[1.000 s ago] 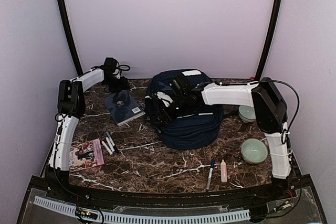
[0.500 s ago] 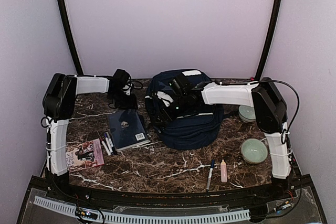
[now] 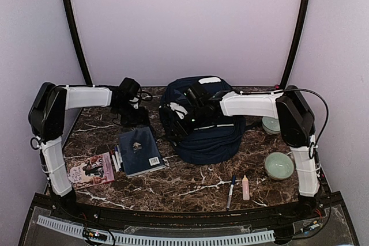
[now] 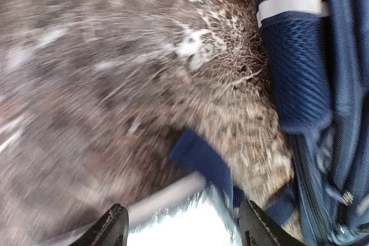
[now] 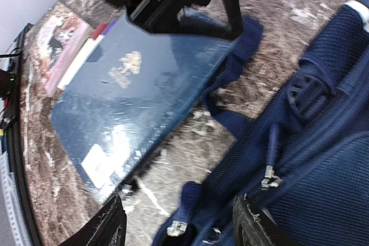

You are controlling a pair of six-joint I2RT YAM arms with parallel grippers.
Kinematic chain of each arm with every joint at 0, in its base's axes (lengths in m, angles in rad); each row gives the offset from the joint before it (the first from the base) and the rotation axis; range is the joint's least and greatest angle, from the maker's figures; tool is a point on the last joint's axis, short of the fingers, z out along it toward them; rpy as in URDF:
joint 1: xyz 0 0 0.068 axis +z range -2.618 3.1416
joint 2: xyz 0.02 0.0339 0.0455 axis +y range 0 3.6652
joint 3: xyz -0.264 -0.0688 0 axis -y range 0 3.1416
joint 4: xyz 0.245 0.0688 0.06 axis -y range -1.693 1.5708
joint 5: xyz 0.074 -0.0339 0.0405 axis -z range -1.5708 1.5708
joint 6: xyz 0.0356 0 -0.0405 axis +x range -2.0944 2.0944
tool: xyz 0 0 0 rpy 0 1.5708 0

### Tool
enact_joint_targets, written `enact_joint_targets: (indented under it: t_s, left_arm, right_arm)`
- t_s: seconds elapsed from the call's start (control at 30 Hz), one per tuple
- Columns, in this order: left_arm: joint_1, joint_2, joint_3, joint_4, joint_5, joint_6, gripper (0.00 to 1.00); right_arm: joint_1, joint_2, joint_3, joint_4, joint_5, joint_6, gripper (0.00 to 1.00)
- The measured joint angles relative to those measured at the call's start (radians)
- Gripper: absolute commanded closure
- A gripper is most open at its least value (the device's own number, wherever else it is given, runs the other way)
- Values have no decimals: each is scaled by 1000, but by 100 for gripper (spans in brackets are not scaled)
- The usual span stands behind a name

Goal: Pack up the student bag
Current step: Move the book to the center of the board, then pick up the book at the center of the board.

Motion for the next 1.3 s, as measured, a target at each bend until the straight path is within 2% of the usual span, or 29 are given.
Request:
enact_joint_targets:
  t_s: [0.17,0.27,0.37,0.47,0.63,0.93,1.3]
  left_arm:
    - [0,-204,-70,-67,-39,-67,35]
    - [2,-331,-163,-71,-30,-111,39]
    - [1,-414,-282,-74,-11,-154,51]
    - [1,-481,-412,-83,13,-185,51]
    - [1,-567,-550,-93,60,-227,45]
    - [1,-576,-571,-55,76,-261,45]
    - [1,-489,-580,5,82,-268,46]
  right_arm:
    - [37,5,4,-2,-48,0,41]
    - [56,41,45,-7,-69,14,41]
    - [69,90,80,-6,-82,35,41]
    - [69,136,102,-10,-89,58,44]
    - [77,197,164,-35,-61,66,44]
    - [87,259,246,-47,8,66,43]
    - [92,274,256,-44,29,66,43]
